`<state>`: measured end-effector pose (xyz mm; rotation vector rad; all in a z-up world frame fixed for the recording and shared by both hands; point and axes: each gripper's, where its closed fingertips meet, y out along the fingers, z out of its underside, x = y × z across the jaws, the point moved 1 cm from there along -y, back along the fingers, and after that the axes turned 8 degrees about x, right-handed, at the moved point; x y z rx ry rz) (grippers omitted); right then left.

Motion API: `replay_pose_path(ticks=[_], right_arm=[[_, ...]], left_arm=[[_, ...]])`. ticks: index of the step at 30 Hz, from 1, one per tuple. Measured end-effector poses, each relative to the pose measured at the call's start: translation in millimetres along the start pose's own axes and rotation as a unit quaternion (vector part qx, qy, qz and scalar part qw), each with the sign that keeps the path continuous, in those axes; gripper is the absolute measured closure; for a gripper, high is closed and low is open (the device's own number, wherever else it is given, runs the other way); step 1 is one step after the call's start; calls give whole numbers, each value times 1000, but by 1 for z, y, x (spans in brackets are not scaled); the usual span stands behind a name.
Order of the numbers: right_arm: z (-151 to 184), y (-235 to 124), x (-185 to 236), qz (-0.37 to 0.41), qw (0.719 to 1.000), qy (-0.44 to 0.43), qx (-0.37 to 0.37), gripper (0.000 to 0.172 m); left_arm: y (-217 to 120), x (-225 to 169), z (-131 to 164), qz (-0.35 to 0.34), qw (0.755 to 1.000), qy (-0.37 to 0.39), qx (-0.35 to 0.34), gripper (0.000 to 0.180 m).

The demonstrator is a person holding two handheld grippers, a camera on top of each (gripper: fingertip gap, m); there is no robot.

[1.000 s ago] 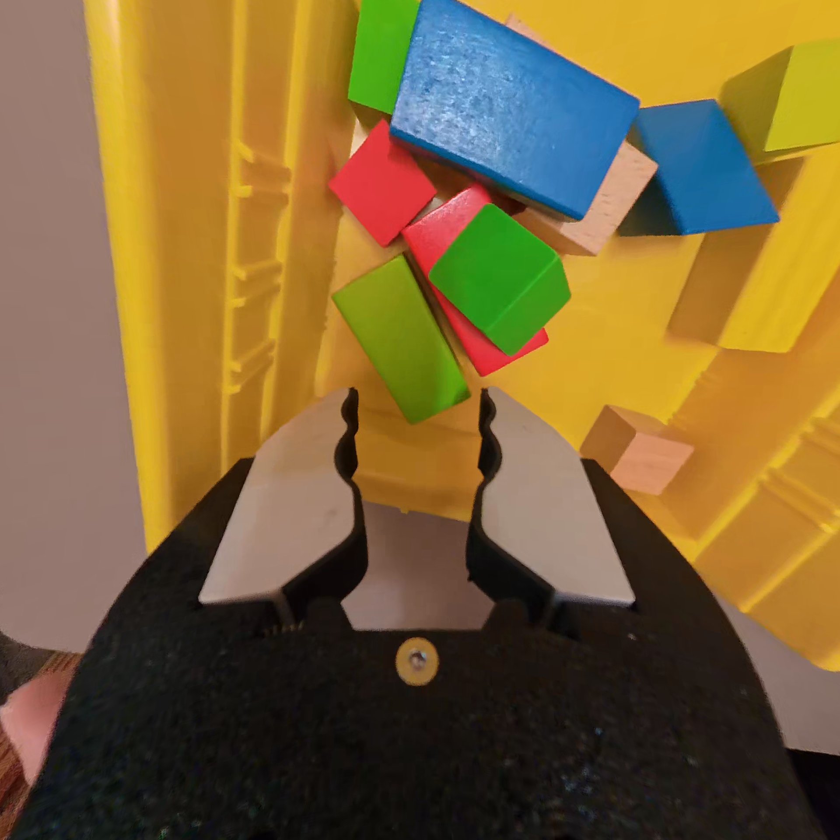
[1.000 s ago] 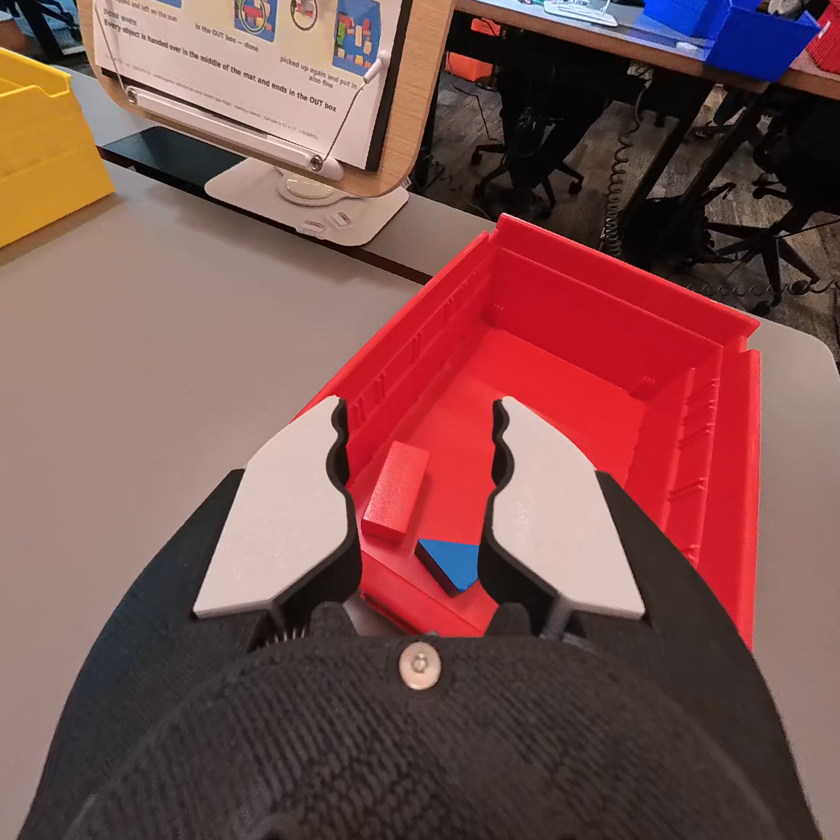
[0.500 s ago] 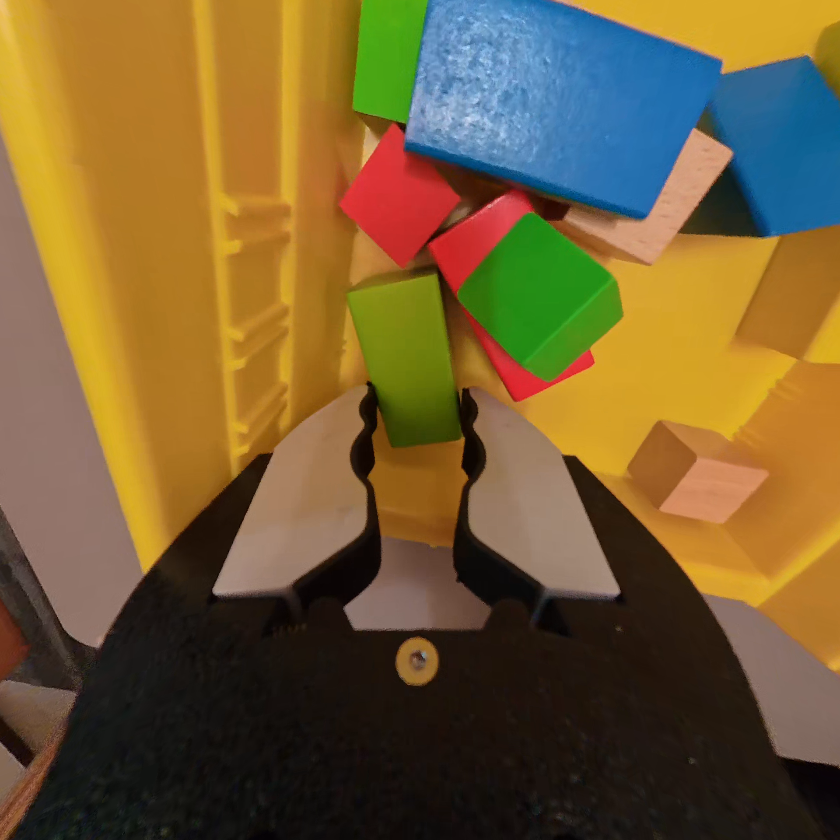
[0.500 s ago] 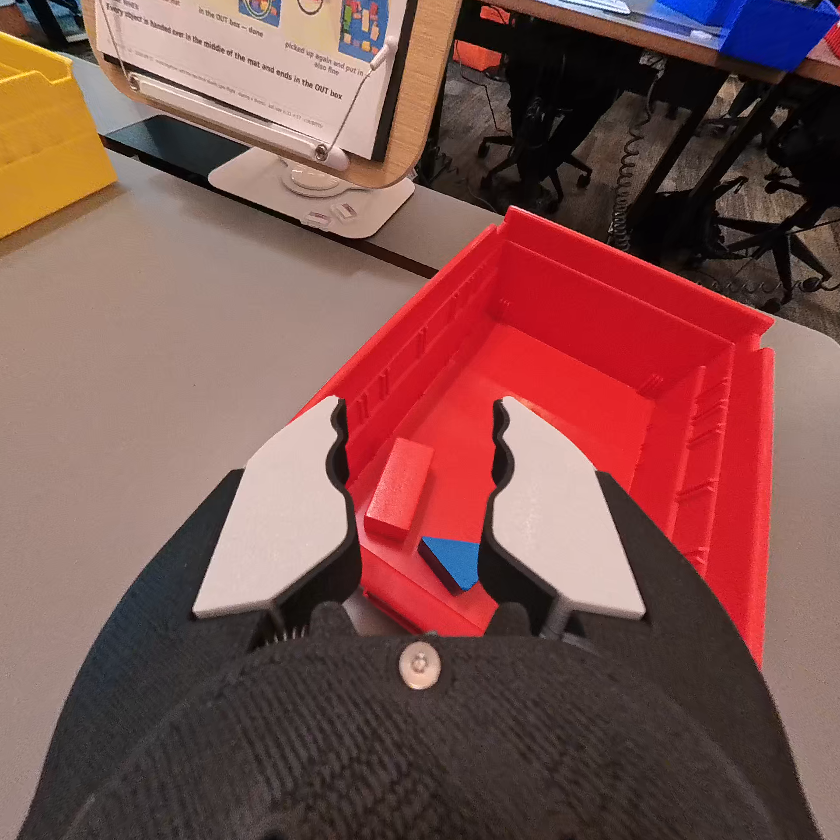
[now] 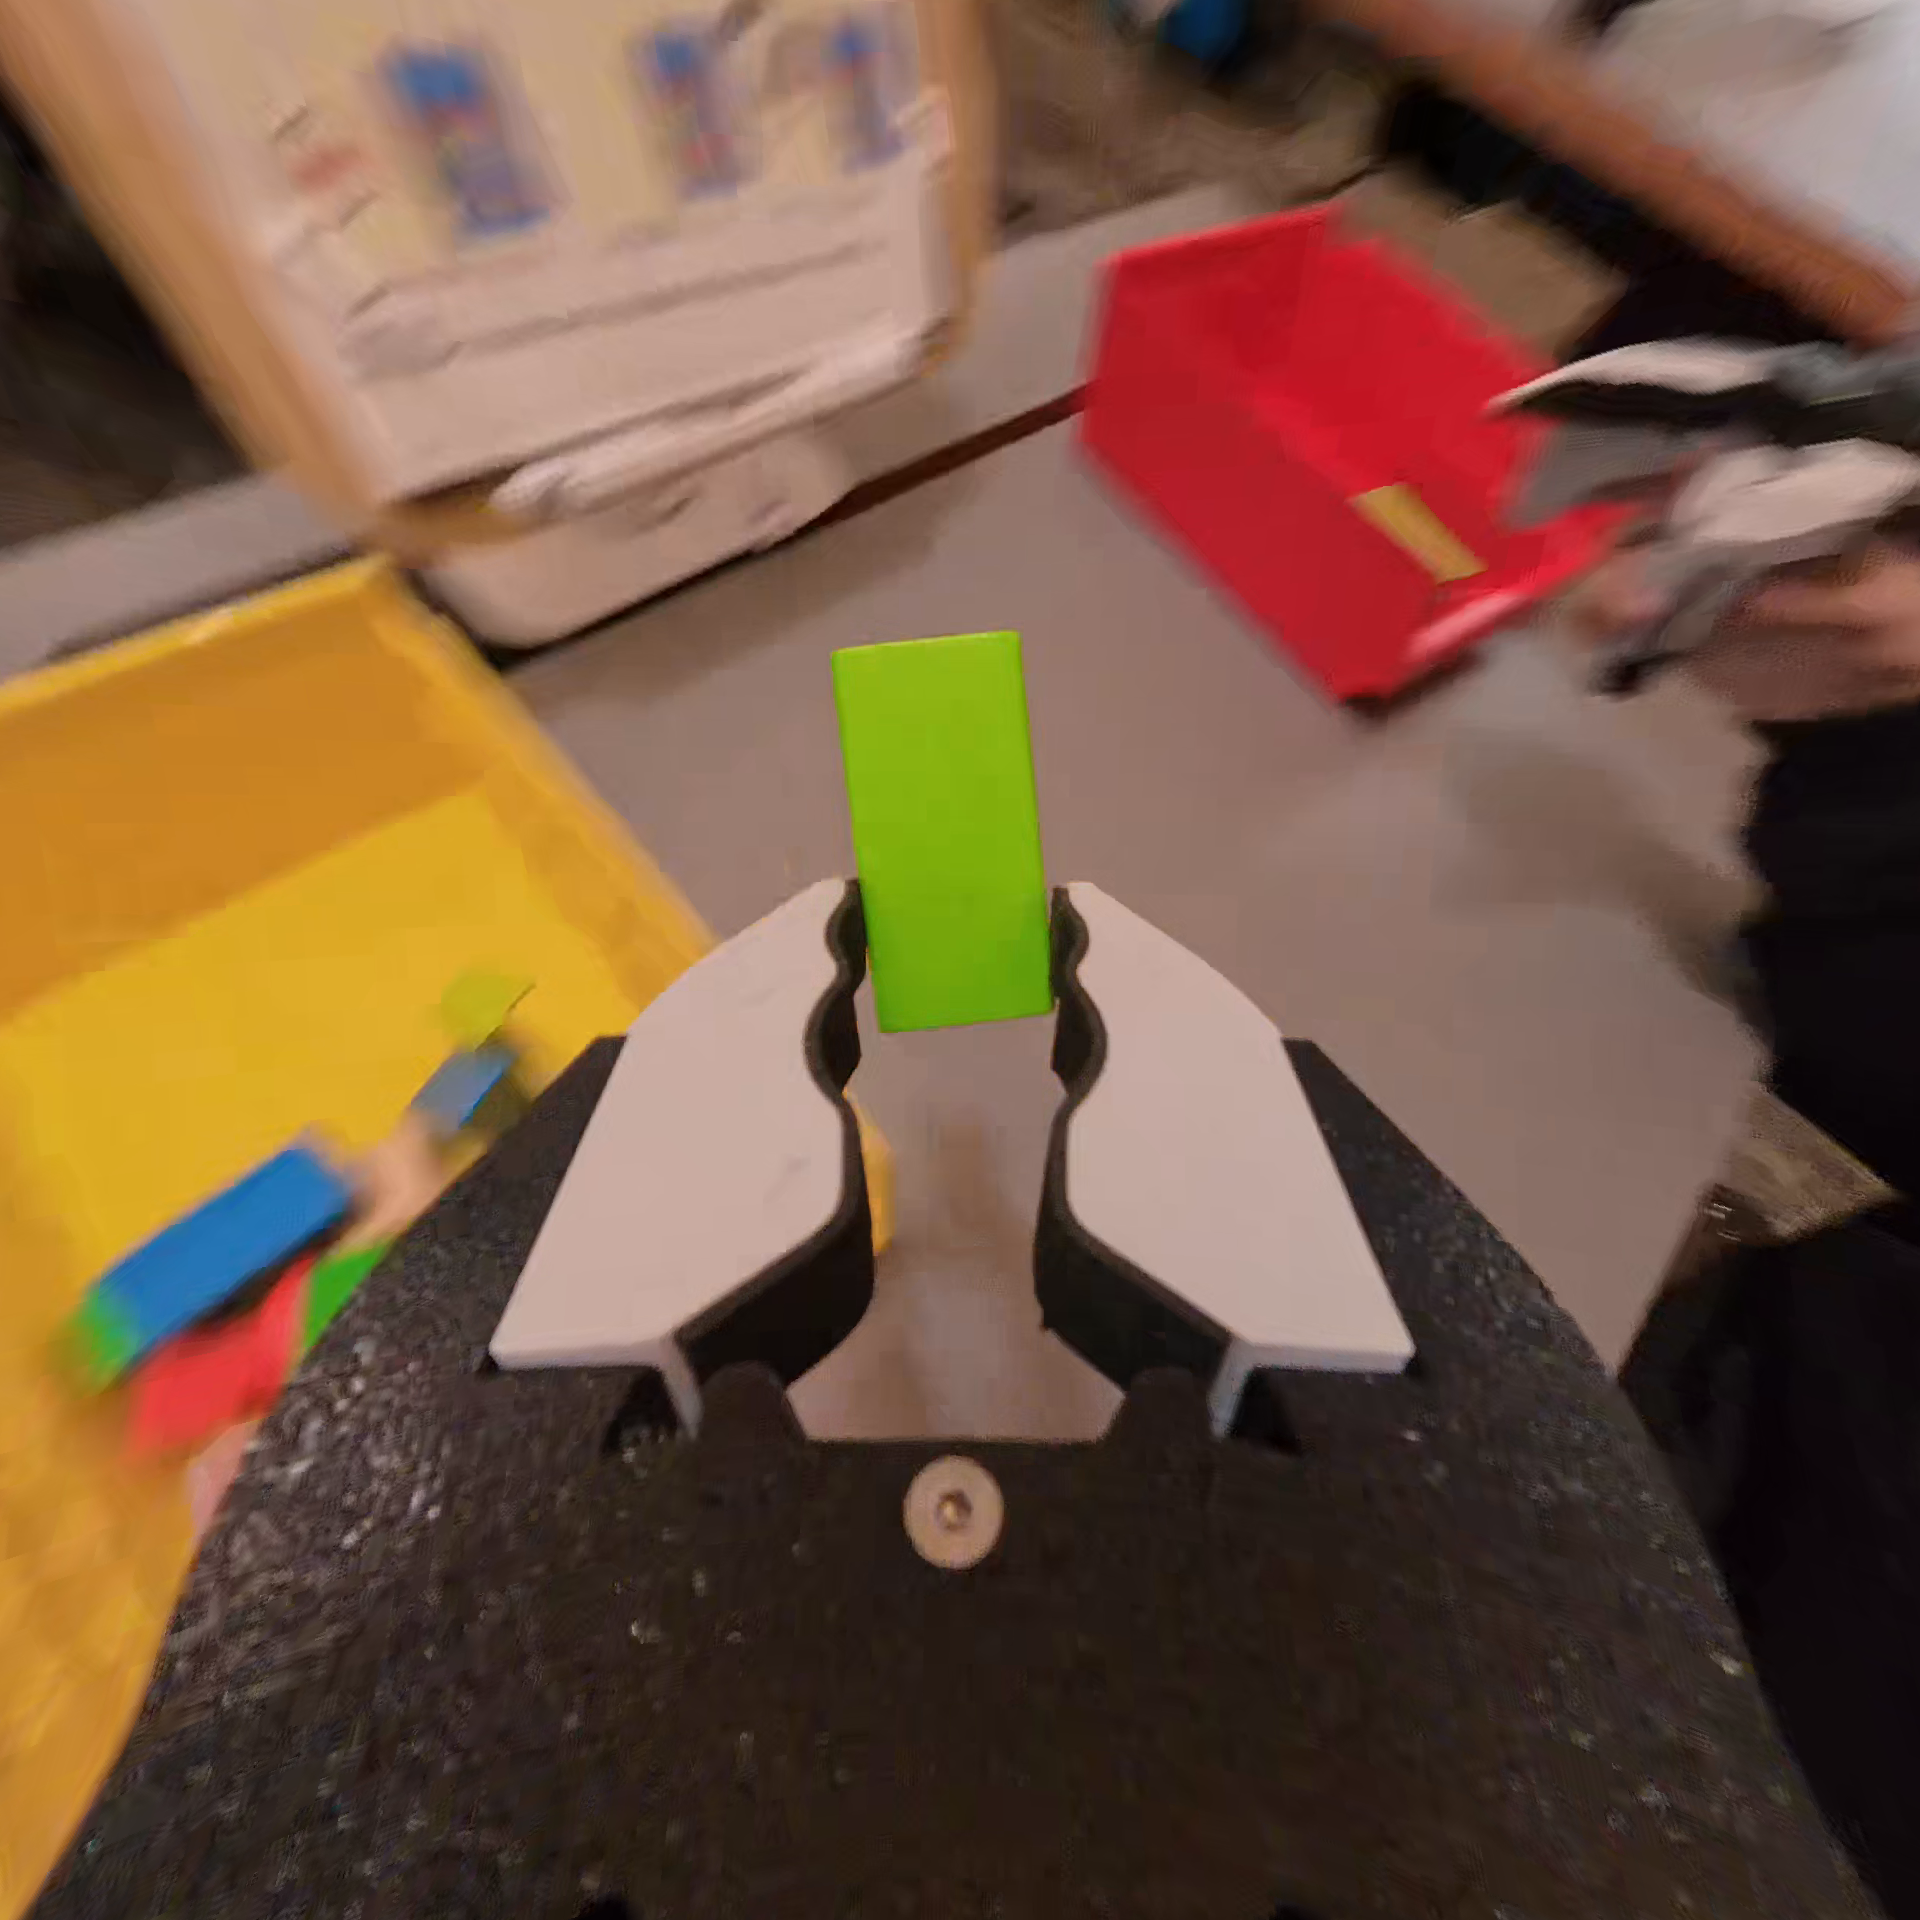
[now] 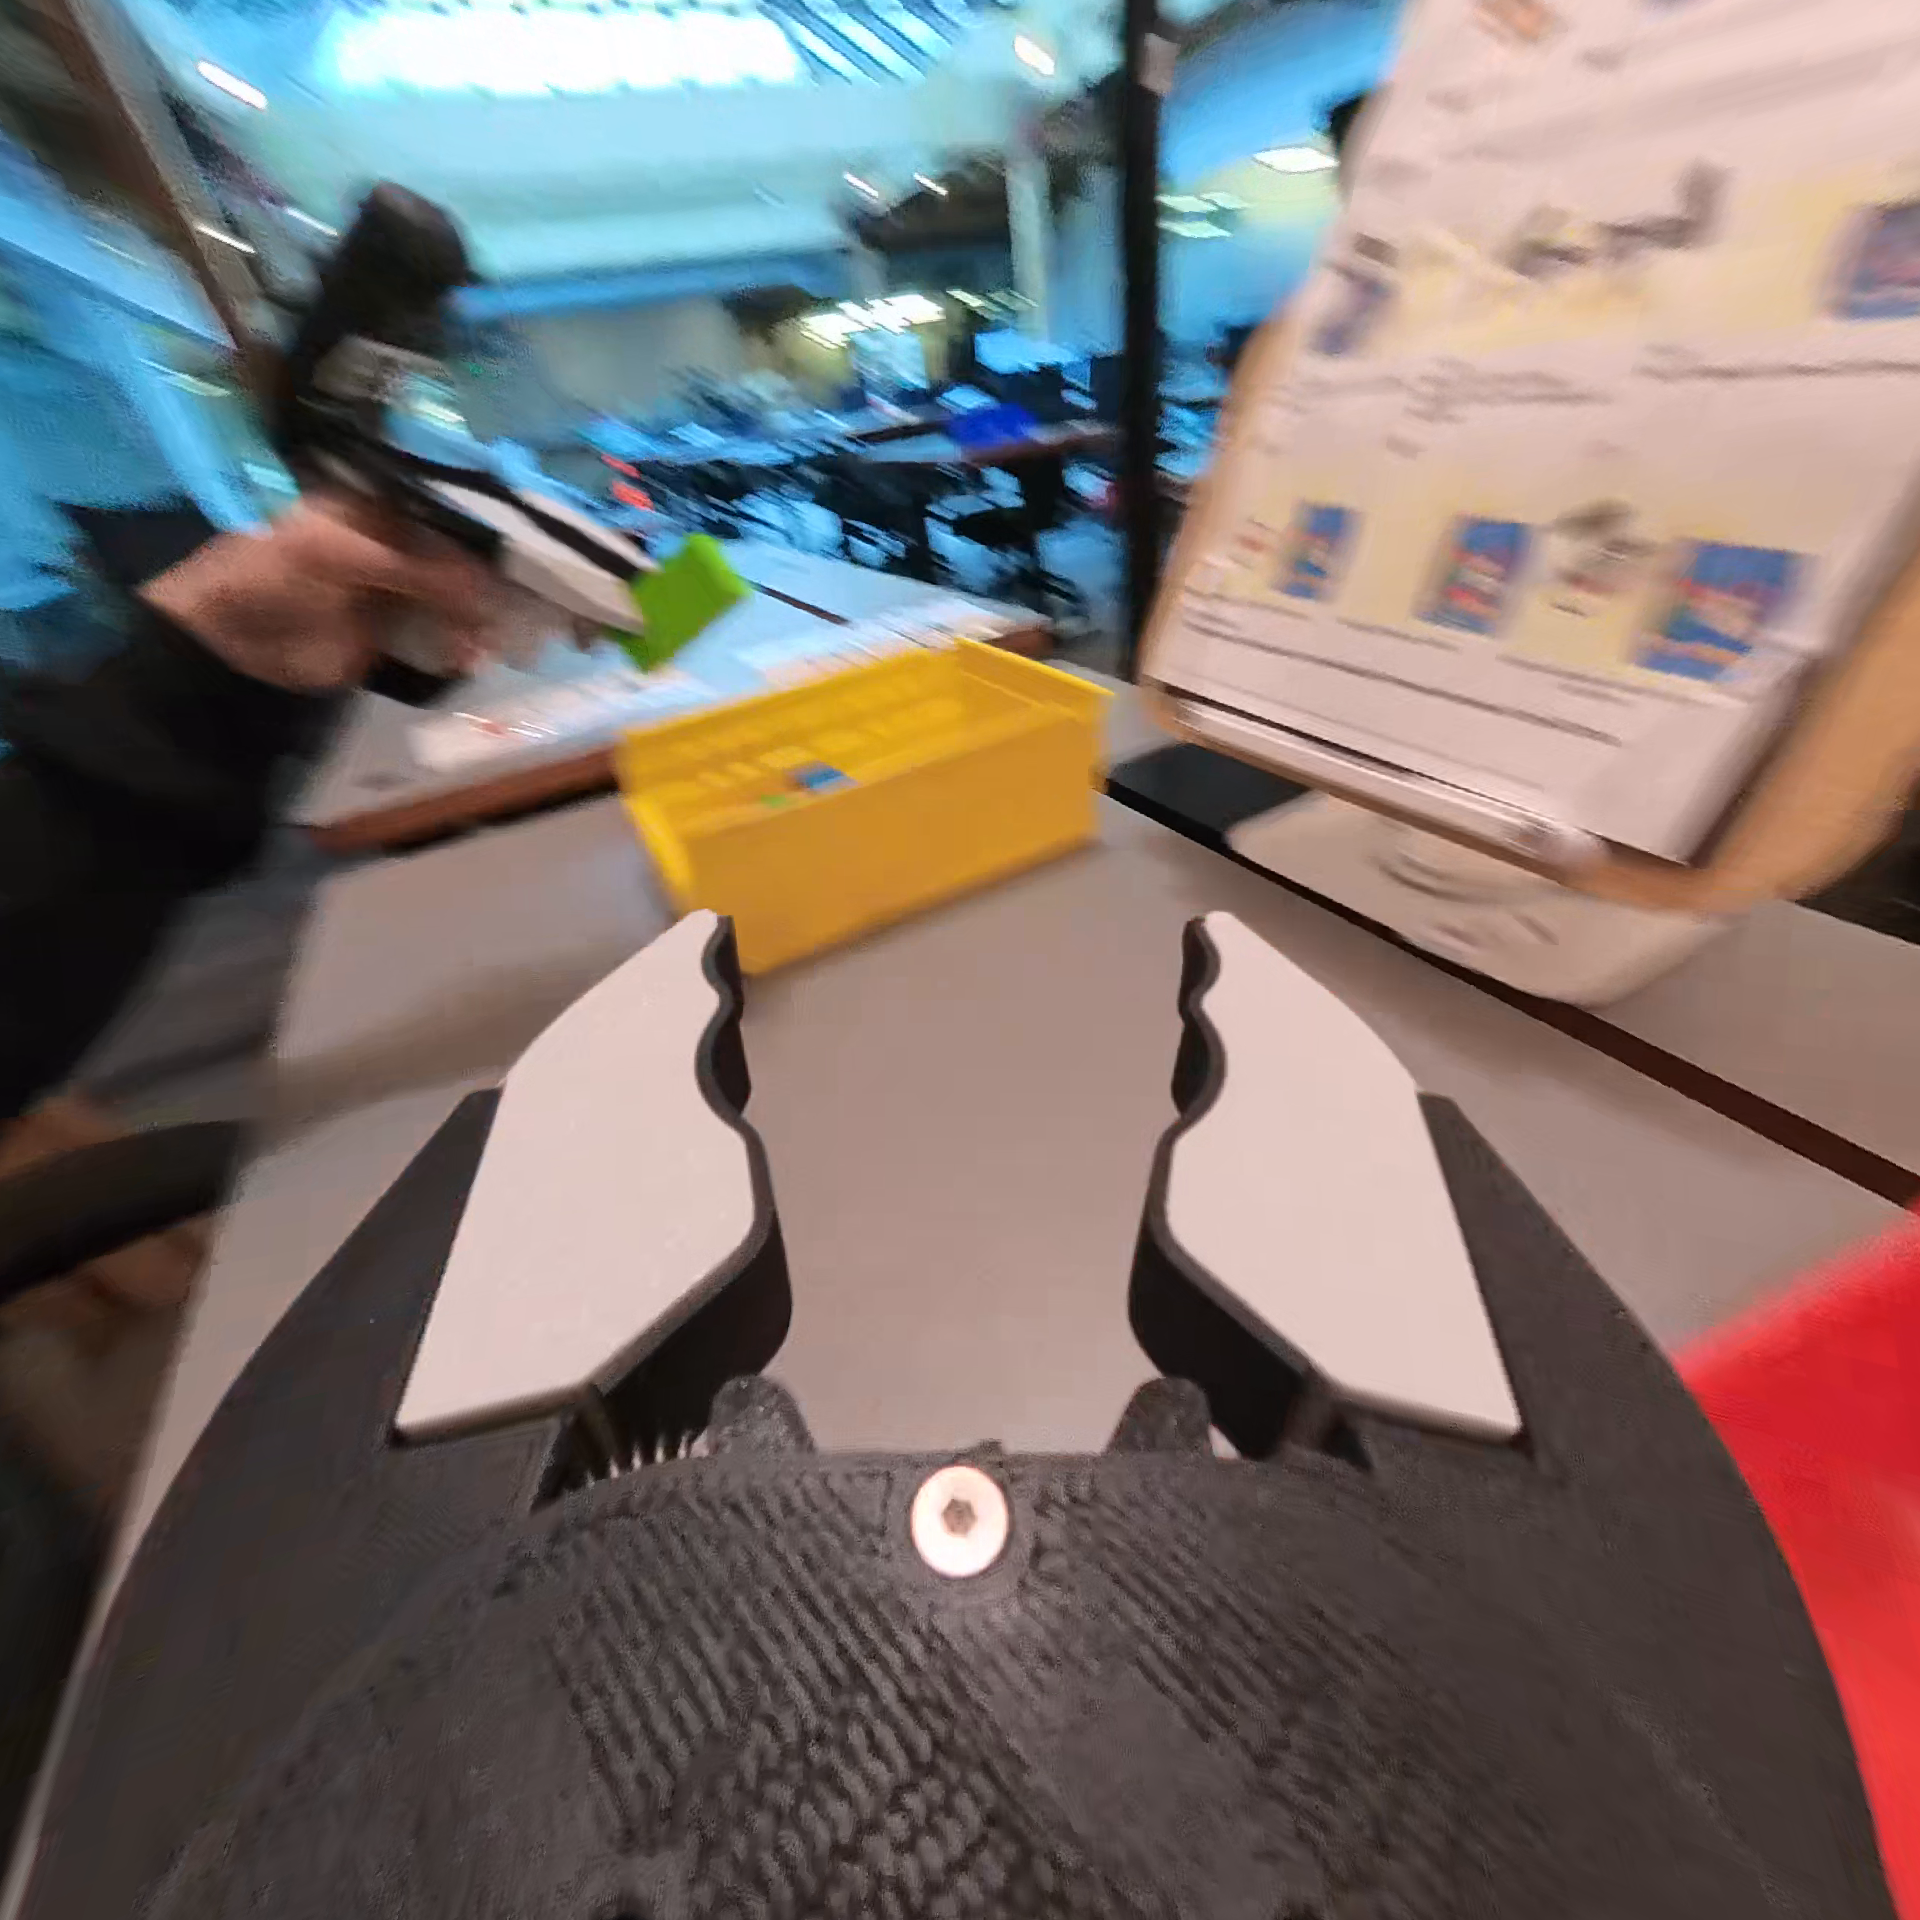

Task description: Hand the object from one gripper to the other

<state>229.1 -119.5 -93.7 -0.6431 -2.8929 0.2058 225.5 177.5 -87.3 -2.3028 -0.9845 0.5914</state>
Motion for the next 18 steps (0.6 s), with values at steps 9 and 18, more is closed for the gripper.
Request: replay_pose_path(ticks=[9, 18], right_arm=[[-28, 24, 88, -202, 976, 23, -77, 106], [-21, 31, 103, -244, 968, 14, -65, 122]], left_arm=[[46, -156, -23, 264, 943, 160, -124, 147], [74, -199, -20, 314, 924, 185, -112, 147]])
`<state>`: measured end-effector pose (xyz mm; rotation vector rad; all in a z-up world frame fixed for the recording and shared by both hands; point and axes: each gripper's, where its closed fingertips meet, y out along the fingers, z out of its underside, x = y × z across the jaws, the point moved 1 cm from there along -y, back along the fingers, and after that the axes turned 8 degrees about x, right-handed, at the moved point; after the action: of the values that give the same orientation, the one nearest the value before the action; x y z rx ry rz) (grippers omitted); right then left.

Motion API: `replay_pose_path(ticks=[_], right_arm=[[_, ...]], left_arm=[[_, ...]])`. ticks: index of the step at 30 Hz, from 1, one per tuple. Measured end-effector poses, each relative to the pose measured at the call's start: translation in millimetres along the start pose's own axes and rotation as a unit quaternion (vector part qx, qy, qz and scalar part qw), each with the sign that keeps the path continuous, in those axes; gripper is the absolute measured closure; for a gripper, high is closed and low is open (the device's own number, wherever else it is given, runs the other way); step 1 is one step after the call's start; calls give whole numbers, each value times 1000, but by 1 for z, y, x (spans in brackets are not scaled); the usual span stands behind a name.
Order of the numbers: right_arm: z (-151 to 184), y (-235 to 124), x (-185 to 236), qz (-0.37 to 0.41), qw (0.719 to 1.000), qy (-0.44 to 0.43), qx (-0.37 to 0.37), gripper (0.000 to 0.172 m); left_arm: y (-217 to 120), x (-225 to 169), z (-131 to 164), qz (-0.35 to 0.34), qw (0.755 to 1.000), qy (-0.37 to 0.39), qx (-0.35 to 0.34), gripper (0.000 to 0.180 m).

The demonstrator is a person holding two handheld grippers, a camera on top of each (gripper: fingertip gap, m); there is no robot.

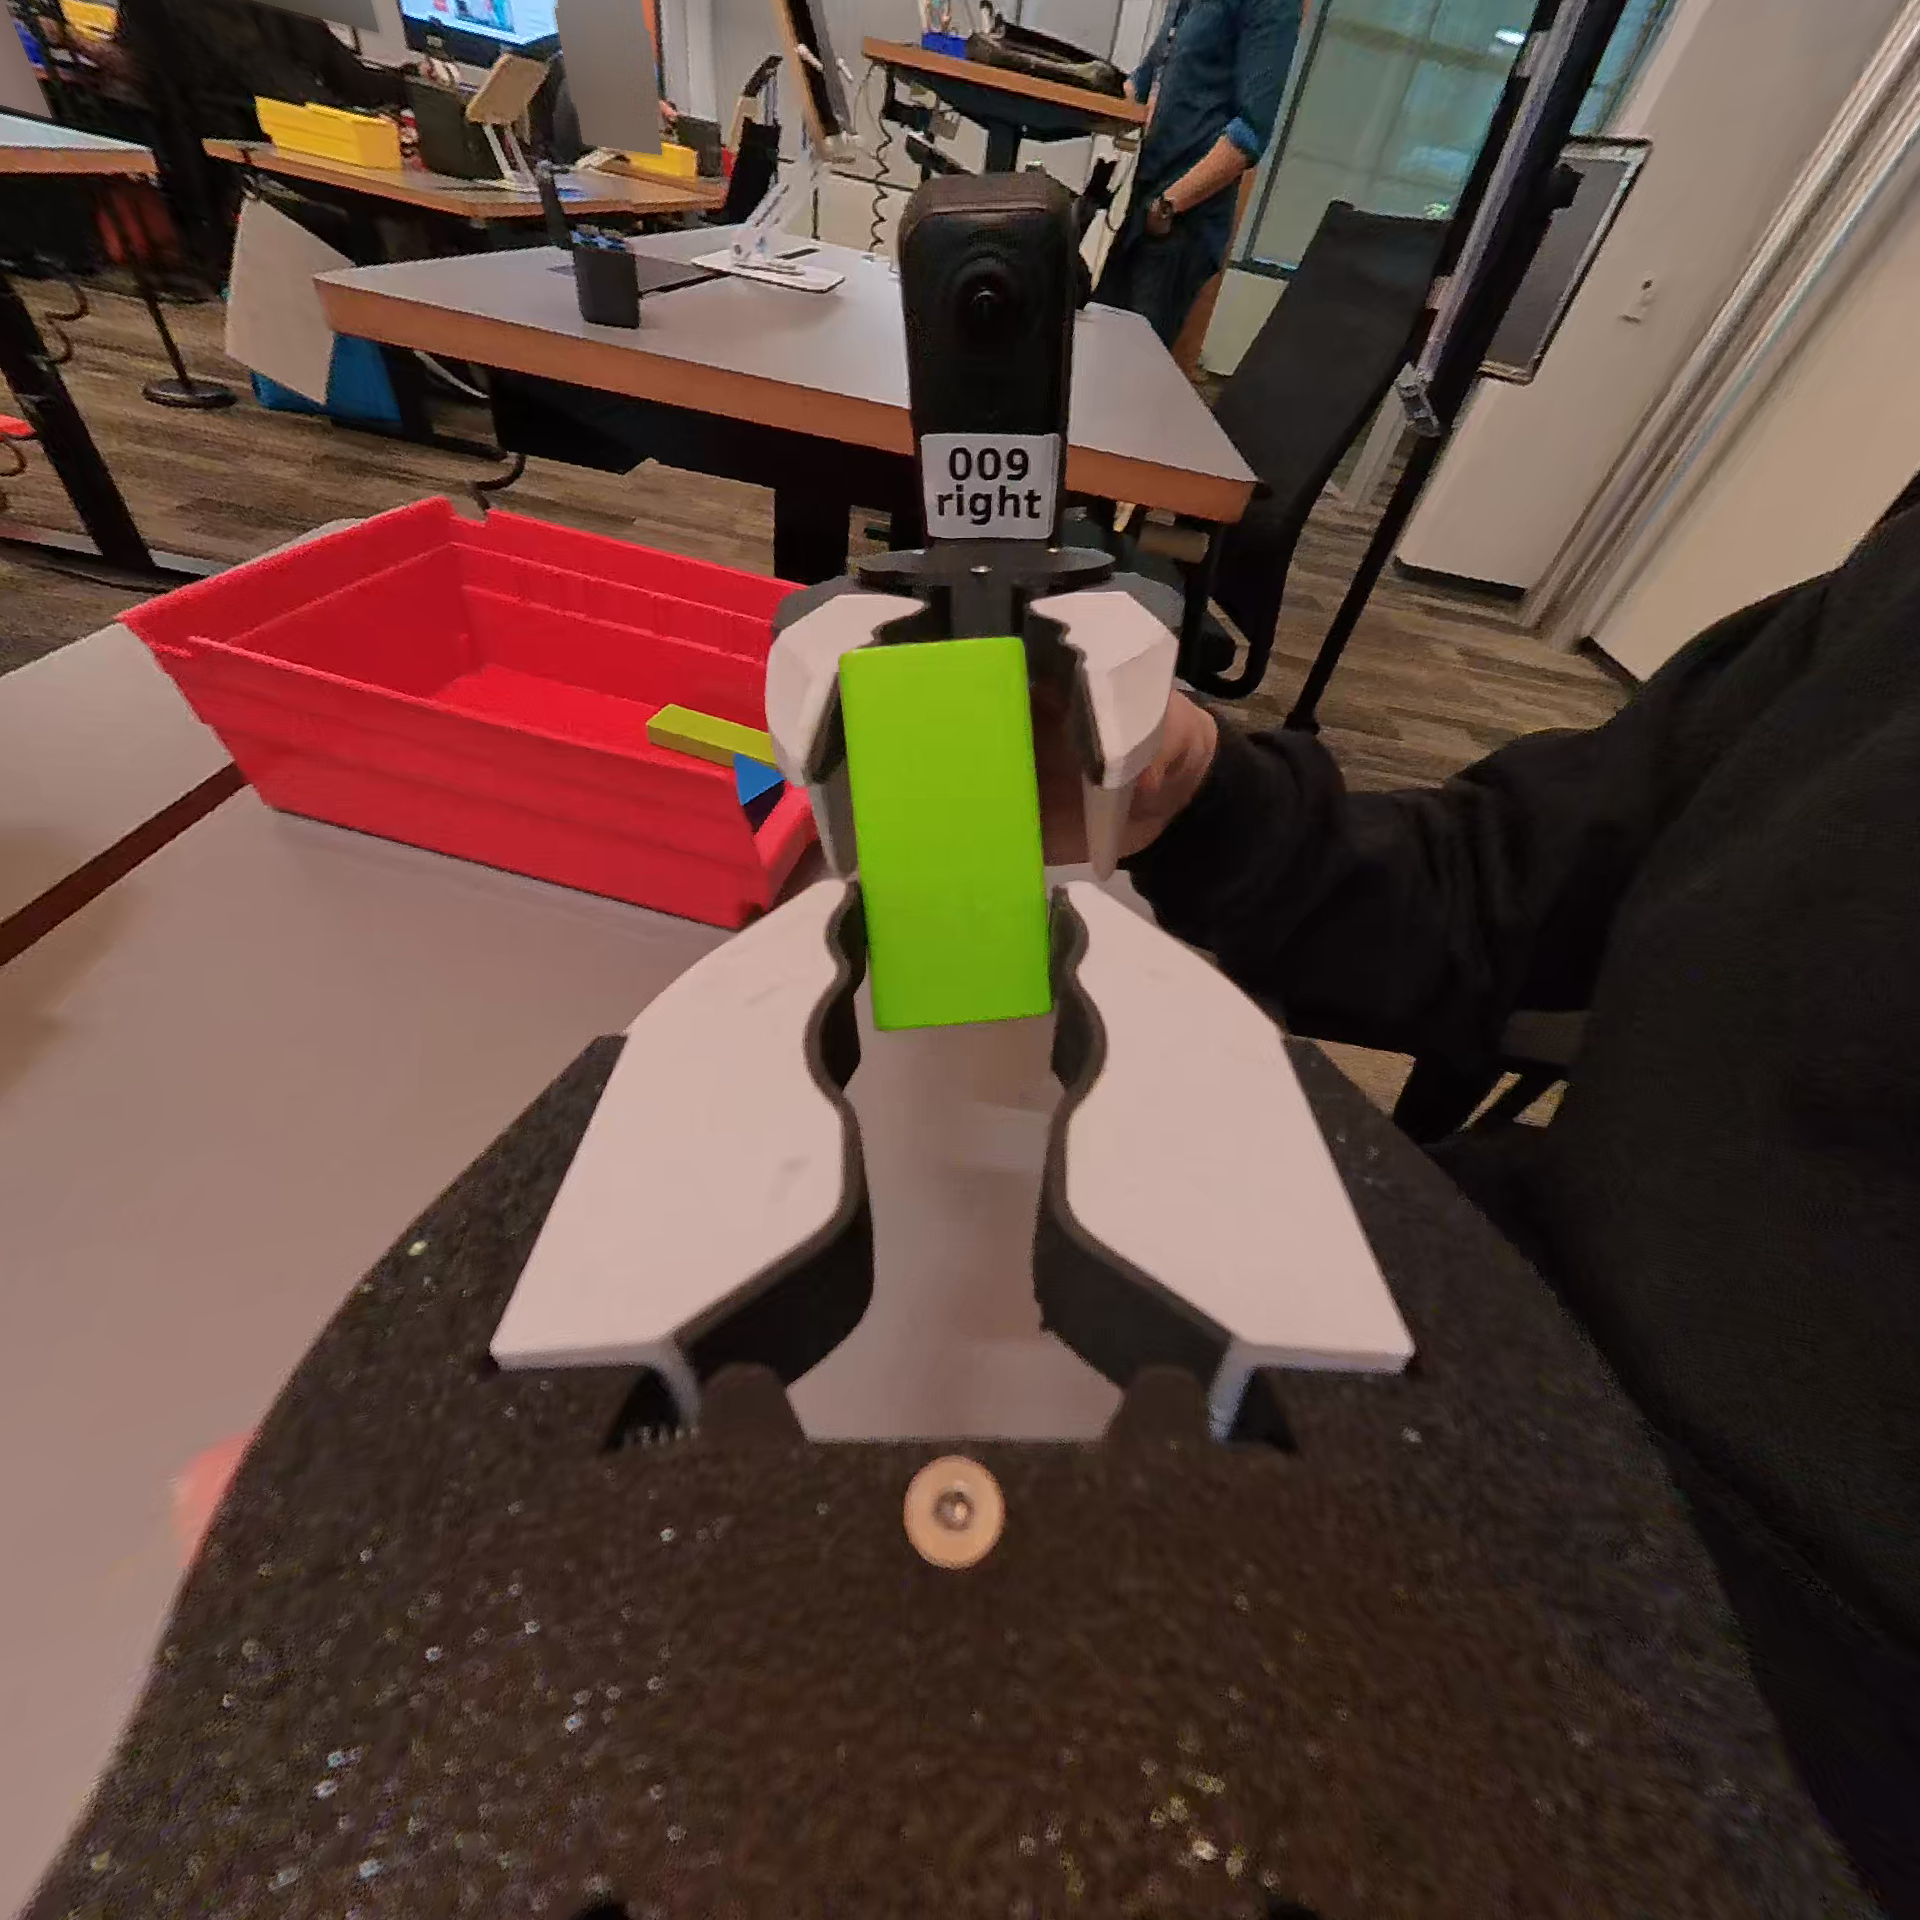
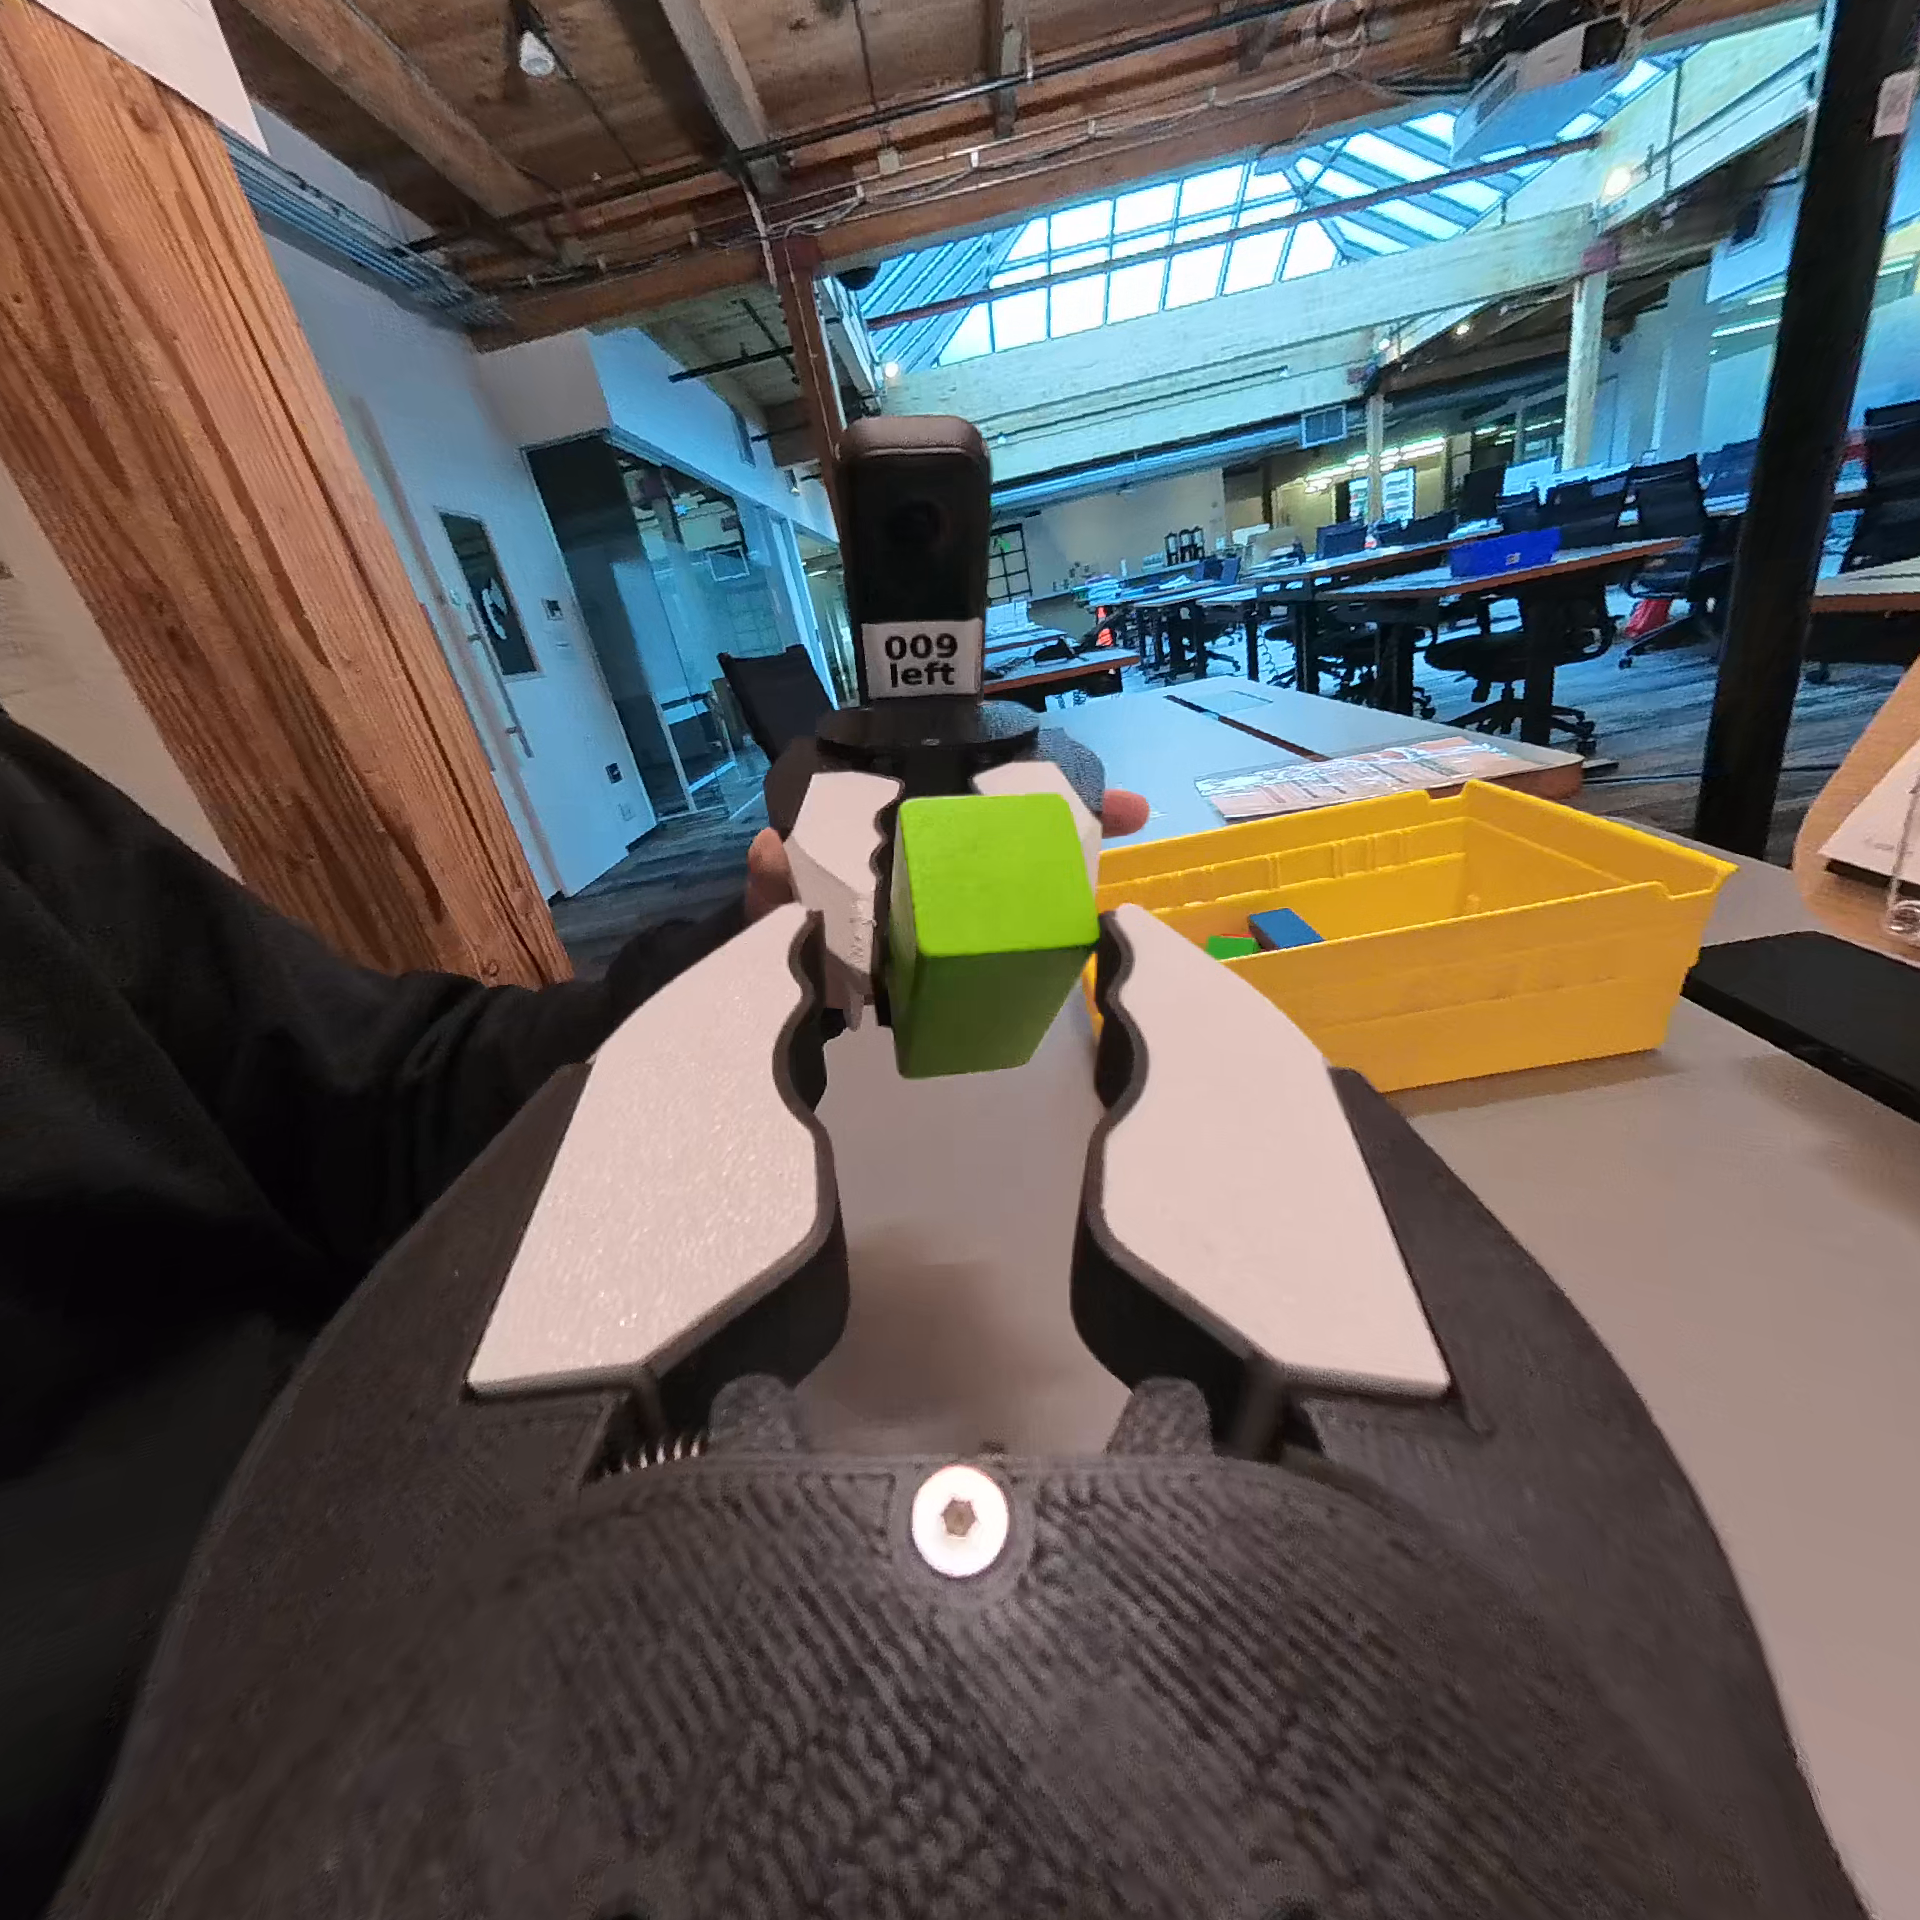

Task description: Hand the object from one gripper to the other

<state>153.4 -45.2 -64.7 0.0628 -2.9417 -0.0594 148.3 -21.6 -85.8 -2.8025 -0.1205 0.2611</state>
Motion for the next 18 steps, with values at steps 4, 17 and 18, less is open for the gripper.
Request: replay_pose_path(ticks=[4, 17, 18], right_arm=[[4, 2, -2, 4, 1000, -6, 5, 135], [23, -187, -126, 484, 869, 32, 94, 136], [33, -215, -135, 532, 838, 42, 113, 136]], left_arm=[[7, -3, 1, 12, 1000, 0, 1, 147], [-17, 35, 16, -157, 987, -44, 12, 119], [-18, 36, 20, -165, 985, -46, 21, 118]])
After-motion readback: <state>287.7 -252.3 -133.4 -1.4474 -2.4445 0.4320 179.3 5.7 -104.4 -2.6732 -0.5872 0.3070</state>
